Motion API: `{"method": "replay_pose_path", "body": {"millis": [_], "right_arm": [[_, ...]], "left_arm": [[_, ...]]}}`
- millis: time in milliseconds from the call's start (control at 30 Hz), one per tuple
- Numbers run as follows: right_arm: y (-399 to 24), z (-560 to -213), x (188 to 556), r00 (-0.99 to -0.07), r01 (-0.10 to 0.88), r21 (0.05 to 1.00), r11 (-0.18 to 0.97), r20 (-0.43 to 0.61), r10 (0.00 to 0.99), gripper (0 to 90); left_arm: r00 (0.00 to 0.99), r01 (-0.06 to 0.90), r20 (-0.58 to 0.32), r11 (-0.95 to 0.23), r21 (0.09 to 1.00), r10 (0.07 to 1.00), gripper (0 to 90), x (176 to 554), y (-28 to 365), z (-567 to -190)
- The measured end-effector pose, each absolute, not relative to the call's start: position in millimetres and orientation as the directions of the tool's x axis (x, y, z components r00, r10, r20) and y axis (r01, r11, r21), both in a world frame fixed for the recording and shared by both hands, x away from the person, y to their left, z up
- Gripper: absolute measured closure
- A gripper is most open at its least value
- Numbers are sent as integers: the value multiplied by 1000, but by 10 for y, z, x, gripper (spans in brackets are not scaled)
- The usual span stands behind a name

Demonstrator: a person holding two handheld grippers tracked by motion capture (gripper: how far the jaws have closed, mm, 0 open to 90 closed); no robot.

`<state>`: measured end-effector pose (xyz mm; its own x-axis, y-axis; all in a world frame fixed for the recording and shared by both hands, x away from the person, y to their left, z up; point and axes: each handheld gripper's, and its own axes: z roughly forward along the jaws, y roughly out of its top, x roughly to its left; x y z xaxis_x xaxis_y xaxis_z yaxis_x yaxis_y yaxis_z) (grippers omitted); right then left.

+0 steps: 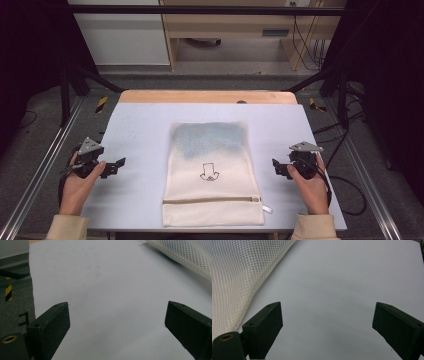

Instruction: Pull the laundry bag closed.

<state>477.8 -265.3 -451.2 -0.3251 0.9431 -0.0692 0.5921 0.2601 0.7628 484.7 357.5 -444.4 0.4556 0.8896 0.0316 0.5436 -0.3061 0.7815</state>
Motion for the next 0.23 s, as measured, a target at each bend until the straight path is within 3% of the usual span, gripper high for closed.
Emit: {"method": "replay_pose_path", "body": {"millis": [233], "right_arm": [[-2715,-4560,4701,-322,592,768,244,-52,945,99]], "left_arm": [[469,541,42,-325,776,882,57,4854,3523,-4480]]}}
